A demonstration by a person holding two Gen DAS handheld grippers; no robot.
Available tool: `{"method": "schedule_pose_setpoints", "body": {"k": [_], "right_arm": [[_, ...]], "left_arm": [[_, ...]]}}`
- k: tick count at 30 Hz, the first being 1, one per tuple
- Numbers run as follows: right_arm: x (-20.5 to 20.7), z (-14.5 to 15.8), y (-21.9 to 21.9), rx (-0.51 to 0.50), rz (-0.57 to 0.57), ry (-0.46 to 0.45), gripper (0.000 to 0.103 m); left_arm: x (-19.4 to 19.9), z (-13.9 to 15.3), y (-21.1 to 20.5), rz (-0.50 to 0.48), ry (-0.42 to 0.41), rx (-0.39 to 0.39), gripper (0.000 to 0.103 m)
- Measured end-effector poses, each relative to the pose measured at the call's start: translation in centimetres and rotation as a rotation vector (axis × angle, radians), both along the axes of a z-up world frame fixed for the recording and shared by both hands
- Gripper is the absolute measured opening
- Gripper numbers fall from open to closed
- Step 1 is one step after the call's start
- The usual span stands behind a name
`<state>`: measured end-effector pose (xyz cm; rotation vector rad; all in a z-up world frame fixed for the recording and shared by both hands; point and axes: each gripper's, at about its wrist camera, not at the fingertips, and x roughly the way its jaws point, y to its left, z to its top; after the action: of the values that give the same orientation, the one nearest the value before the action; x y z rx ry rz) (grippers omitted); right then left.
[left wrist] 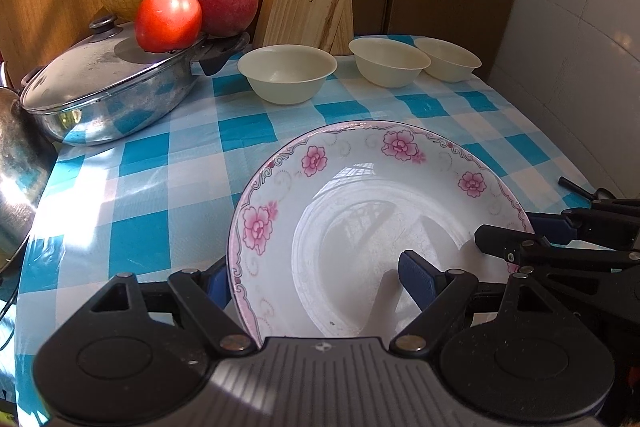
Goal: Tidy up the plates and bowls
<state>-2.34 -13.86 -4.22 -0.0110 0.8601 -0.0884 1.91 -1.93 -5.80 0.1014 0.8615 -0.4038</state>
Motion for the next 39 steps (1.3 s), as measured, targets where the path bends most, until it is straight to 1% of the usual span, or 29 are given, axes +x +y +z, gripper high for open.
{"method": "schedule_pose_setpoints", "body": {"k": [14,20,39], "right_arm": [[-0.64,-0.31,-0.21,0.003,-0.018,0.013,0.035],[-0.71,-0.33,-0.04,-0.011,-0.019,0.016,0.036],[-0.94,-0.37,-0.08,-0.02,-0.018,0.021,0.038]], "left_arm": [[-0.46,-0.12,-0.6,-0.027,-0.014,0.022,0.077],[-0.46,-0.23,-0.73,-0.027,-0.015,0.03,0.077],[-0.78,-0.3,-0.88,-0.035,-0.006,0.032,0.077]]}}
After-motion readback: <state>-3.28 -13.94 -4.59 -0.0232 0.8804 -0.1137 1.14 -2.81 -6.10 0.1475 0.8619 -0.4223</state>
